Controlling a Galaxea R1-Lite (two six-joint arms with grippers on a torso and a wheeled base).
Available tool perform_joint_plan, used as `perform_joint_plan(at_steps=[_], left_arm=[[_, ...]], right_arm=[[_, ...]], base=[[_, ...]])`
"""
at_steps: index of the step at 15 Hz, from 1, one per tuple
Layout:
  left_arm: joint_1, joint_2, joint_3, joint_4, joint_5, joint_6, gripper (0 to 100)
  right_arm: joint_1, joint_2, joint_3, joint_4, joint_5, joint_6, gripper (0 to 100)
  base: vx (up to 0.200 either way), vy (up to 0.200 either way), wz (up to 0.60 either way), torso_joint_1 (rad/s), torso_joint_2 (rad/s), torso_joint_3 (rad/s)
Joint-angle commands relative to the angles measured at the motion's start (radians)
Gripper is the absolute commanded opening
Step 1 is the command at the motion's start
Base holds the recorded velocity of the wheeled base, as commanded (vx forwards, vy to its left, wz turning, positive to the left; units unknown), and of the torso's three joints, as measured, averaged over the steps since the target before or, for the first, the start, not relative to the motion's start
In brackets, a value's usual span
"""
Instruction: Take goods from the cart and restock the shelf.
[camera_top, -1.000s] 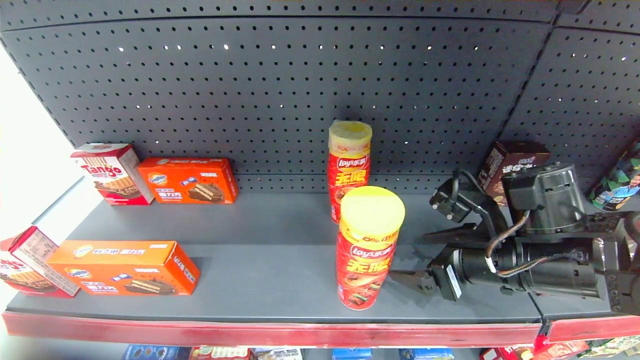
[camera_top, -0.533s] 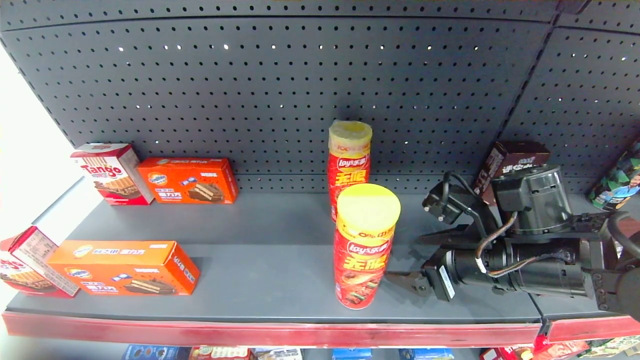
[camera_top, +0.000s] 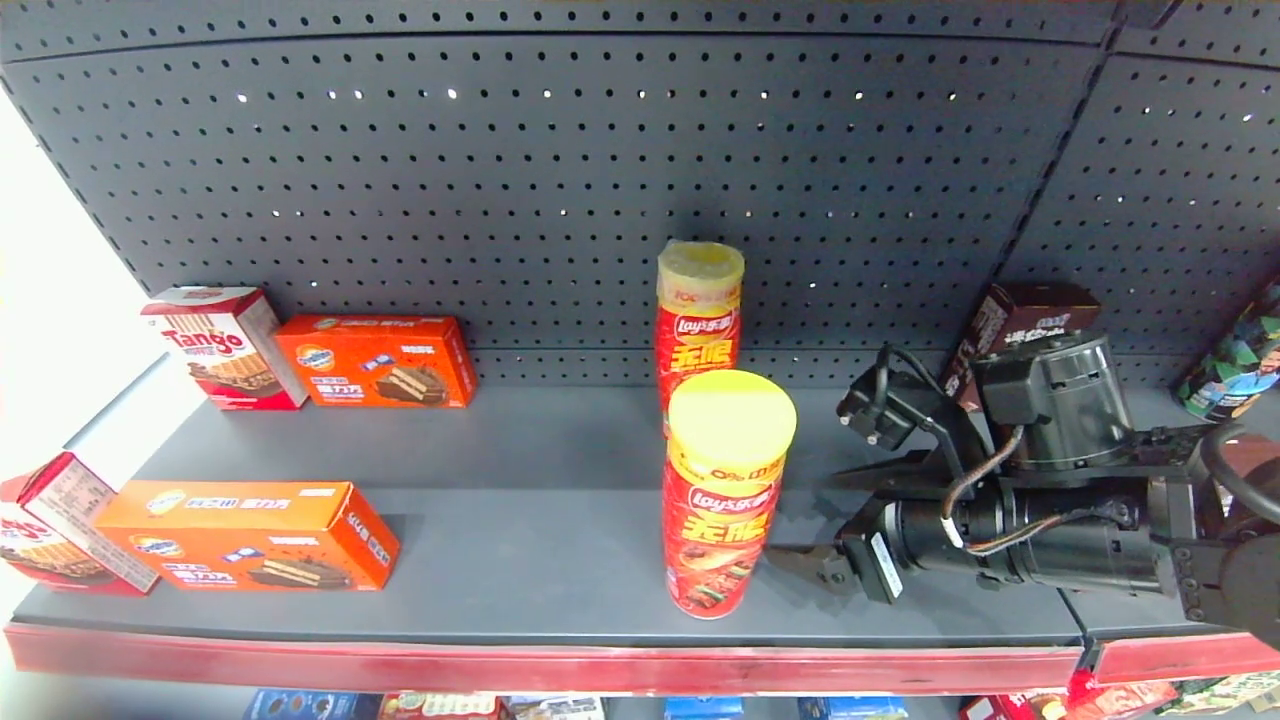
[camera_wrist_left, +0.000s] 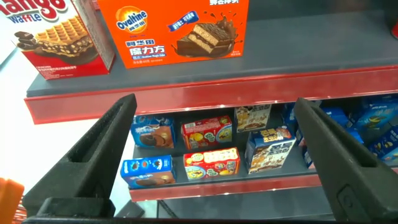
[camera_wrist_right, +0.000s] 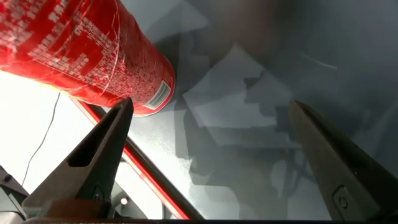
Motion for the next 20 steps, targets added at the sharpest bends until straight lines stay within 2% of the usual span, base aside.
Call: perform_joint_plan(at_steps=[1,6,8,12,15,17,20], left_arm=[[0.0,0.002,0.0,0.0,0.0,0.0,100],[0.0,0.002,0.0,0.0,0.0,-0.001,100],[0.0,0.002,0.0,0.0,0.0,-0.006,100],[0.0,0.002,0.0,0.0,0.0,-0.006,100],[0.0,0.002,0.0,0.0,0.0,-0.006,100],[0.0,0.002,0.0,0.0,0.0,-0.004,100],[0.0,0.002,0.0,0.0,-0.001,-0.003,100]], right_arm=[[0.008,0.01,-0.011,-0.006,0.001,0.0,100],[0.008,-0.006,-0.001,-0.007,-0.001,0.007,100],[-0.029,-0.053,0.0,-0.029,-0.001,0.015,100],[-0.184,-0.265,0.012,-0.057,-0.002,0.067,100],[-0.44,-0.592,0.097,-0.053,0.001,0.073,100],[-0.57,-0.793,0.207,-0.049,0.001,0.076,100],[-0.654,-1.207,0.516,0.0,-0.041,0.081,100]], base=[[0.0,0.0,0.0,0.0,0.0,0.0],[0.0,0.0,0.0,0.0,0.0,0.0],[0.0,0.0,0.0,0.0,0.0,0.0],[0.0,0.0,0.0,0.0,0.0,0.0],[0.0,0.0,0.0,0.0,0.0,0.0],[0.0,0.0,0.0,0.0,0.0,0.0],[0.0,0.0,0.0,0.0,0.0,0.0]])
